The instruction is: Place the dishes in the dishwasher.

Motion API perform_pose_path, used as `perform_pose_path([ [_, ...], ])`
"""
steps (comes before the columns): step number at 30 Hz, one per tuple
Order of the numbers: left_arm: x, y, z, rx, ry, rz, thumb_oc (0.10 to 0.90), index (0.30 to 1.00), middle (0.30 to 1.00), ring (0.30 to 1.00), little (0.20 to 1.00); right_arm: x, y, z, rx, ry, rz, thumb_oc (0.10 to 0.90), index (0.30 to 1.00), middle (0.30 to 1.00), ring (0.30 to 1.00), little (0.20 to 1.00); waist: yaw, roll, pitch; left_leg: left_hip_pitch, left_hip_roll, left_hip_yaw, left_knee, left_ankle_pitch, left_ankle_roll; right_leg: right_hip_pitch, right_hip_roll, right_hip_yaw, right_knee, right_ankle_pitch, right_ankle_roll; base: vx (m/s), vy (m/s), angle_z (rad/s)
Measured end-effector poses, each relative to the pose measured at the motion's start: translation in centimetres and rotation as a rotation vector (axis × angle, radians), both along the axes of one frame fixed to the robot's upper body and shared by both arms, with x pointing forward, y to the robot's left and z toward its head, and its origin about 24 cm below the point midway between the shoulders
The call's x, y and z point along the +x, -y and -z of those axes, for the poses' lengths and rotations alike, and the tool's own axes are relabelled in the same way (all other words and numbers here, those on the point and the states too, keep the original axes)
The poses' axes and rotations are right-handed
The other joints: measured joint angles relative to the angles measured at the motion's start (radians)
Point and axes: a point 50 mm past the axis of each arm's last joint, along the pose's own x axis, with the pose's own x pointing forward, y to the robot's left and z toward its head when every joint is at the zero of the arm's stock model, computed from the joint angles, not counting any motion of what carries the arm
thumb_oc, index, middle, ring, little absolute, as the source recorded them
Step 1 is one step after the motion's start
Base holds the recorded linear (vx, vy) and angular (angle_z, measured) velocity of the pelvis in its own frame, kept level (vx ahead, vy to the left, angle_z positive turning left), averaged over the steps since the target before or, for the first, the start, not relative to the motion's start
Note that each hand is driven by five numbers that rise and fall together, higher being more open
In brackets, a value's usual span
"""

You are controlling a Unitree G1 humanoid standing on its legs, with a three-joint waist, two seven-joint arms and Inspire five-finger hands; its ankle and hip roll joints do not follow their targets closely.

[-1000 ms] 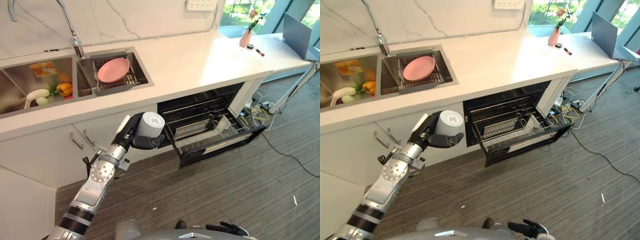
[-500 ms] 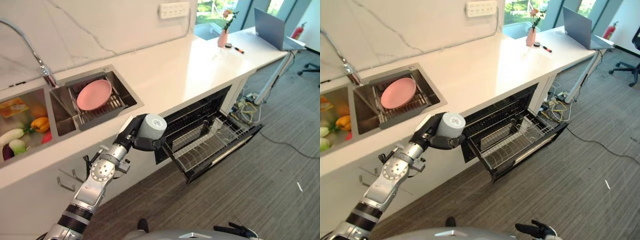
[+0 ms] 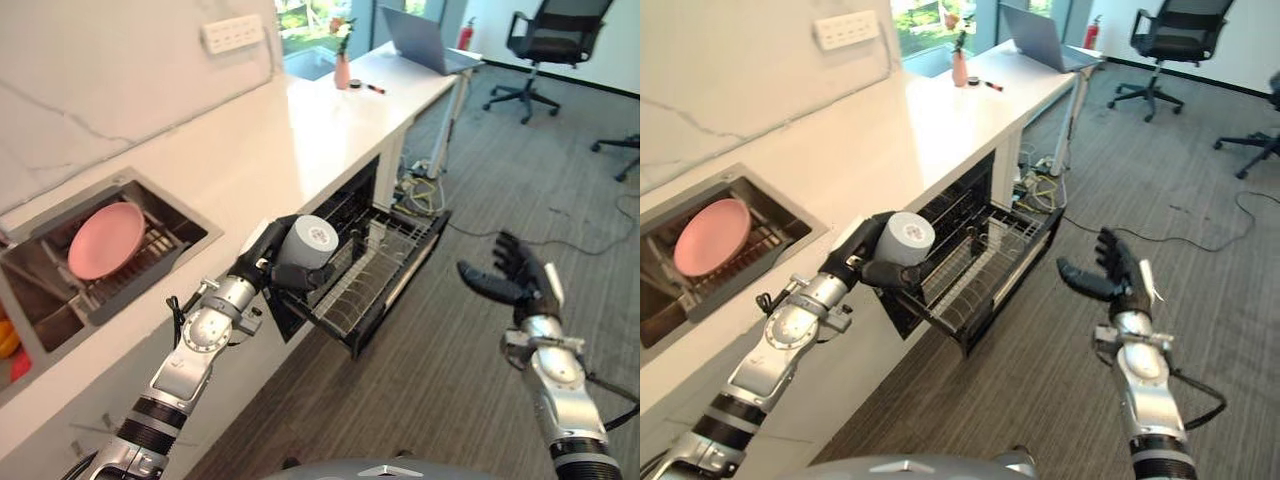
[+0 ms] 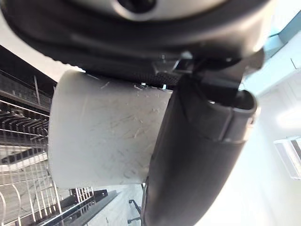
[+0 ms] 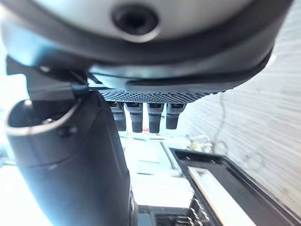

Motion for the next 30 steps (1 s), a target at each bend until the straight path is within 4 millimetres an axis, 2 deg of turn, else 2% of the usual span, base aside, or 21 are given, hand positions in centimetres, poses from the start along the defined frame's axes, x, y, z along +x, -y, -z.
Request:
perform_pose_path([
  [3, 0.5, 0.9, -0.6, -0.032, 0.030, 0.007, 0.400, 0.300, 0.300, 0.300, 0.300, 0.4, -3.0, -3.8, -0.013, 0.173, -0.145, 0.800, 0.900, 0.900, 0.900, 0.900, -0.008, 0.009, 0.000, -0.001, 0.013, 0.008, 0.005, 0.004, -0.004, 0.003, 0.015, 0.008, -0.011, 0.008, -0.007, 0.05, -0.065, -0.10],
  [4, 0.7, 1.3, -0.9, -0.048, 0.042, 0.008, 0.400, 0.300, 0.300, 0.300, 0.300, 0.6, -4.9, -4.8, 0.023, 0.225, -0.238, 0.800, 0.900, 0.900, 0.900, 0.900, -0.006, 0.012, -0.002, -0.002, 0.019, 0.006, 0.006, 0.005, -0.005, 0.004, 0.019, 0.005, -0.011, 0.008, -0.007, 0.04, -0.060, 0.03],
  [5, 0.7, 1.3, -0.9, -0.048, 0.042, 0.008, 0.400, 0.300, 0.300, 0.300, 0.300, 0.6, -4.9, -4.8, 0.023, 0.225, -0.238, 0.800, 0.900, 0.900, 0.900, 0.900, -0.006, 0.012, -0.002, -0.002, 0.019, 0.006, 0.006, 0.005, -0.005, 0.004, 0.019, 0.005, -0.011, 0.008, -0.007, 0.03, -0.070, 0.13],
  [6, 1.2, 2.4, -1.6, -0.044, 0.083, 0.028, 0.400, 0.300, 0.300, 0.300, 0.300, 0.7, -8.6, -6.7, 0.123, 0.340, -0.425, 0.800, 0.900, 0.900, 0.900, 0.900, -0.004, 0.015, -0.003, -0.007, 0.024, -0.006, 0.006, 0.009, -0.010, 0.002, 0.026, -0.011, -0.012, 0.007, -0.008, 0.02, -0.070, 0.16],
  [7, 1.3, 2.7, -1.9, -0.040, 0.094, 0.041, 0.400, 0.300, 0.300, 0.300, 0.300, 0.8, -9.4, -6.9, 0.123, 0.353, -0.482, 0.800, 0.900, 0.900, 0.900, 0.900, -0.002, 0.015, -0.003, -0.007, 0.026, -0.010, 0.006, 0.010, -0.011, 0.004, 0.027, -0.014, -0.012, 0.007, -0.008, 0.02, -0.070, 0.16],
  [8, 1.3, 2.7, -1.9, -0.040, 0.094, 0.041, 0.400, 0.300, 0.300, 0.300, 0.300, 0.8, -9.4, -6.9, 0.123, 0.353, -0.482, 0.800, 0.900, 0.900, 0.900, 0.900, -0.002, 0.015, -0.003, -0.007, 0.026, -0.010, 0.006, 0.010, -0.011, 0.004, 0.027, -0.014, -0.012, 0.007, -0.008, 0.01, -0.050, 0.14],
  [9, 1.7, 3.9, -2.7, -0.002, 0.139, 0.076, 0.400, 0.300, 0.300, 0.300, 0.300, 0.6, -12.8, -7.3, 0.213, 0.360, -0.670, 0.800, 0.900, 0.900, 0.900, 0.900, 0.017, 0.016, -0.005, -0.011, 0.029, -0.019, 0.006, 0.012, -0.015, 0.007, 0.030, -0.023, -0.012, 0.006, -0.010, 0.01, -0.049, 0.13],
  [11, 2.0, 4.6, -3.3, 0.026, 0.175, 0.094, 0.400, 0.300, 0.300, 0.300, 0.300, 0.3, -14.6, -6.8, 0.262, 0.334, -0.771, 0.800, 0.900, 0.900, 0.900, 0.900, 0.040, 0.016, -0.006, -0.020, 0.031, -0.025, 0.006, 0.014, -0.017, 0.002, 0.032, -0.029, -0.012, 0.004, -0.013, 0.01, -0.071, 0.15],
  [19, 2.5, 4.2, -2.7, 0.188, 0.237, 0.025, 0.400, 0.300, 0.300, 0.300, 0.300, 0.9, -13.9, -5.4, 0.323, 0.245, -0.752, 0.800, 0.900, 0.900, 0.900, 0.900, 0.042, 0.013, -0.010, -0.051, 0.037, -0.052, 0.006, 0.028, -0.018, -0.008, 0.041, -0.054, -0.012, 0.004, -0.014, 0.01, -0.052, 0.09],
  [22, 2.5, 4.2, -2.7, 0.209, 0.255, 0.006, 0.400, 0.300, 0.300, 0.300, 0.300, 0.9, -13.7, -5.3, 0.305, 0.228, -0.746, 0.800, 0.900, 0.900, 0.900, 0.900, 0.039, 0.013, -0.011, -0.054, 0.037, -0.053, 0.006, 0.029, -0.018, -0.010, 0.041, -0.056, -0.012, 0.004, -0.014, 0.01, -0.025, 0.01],
  [25, 2.6, 4.2, -3.1, 0.257, 0.324, -0.045, 0.400, 0.300, 0.300, 0.300, 0.300, 1.1, -13.1, -5.4, 0.213, 0.227, -0.705, 0.800, 0.900, 0.900, 0.900, 0.900, 0.040, 0.009, -0.014, -0.057, 0.037, -0.059, 0.006, 0.029, -0.018, -0.010, 0.042, -0.063, -0.012, 0.003, -0.015, 0.00, -0.017, 0.05],
  [30, 2.6, 4.7, -3.7, 0.259, 0.421, -0.134, 0.400, 0.300, 0.300, 0.300, 0.300, 1.2, -13.9, -5.1, 0.201, 0.241, -0.627, 0.800, 0.900, 0.900, 0.900, 0.900, 0.041, 0.006, -0.015, -0.057, 0.037, -0.059, 0.006, 0.029, -0.018, -0.011, 0.042, -0.063, -0.012, 0.002, -0.017, 0.00, 0.000, 0.00],
])
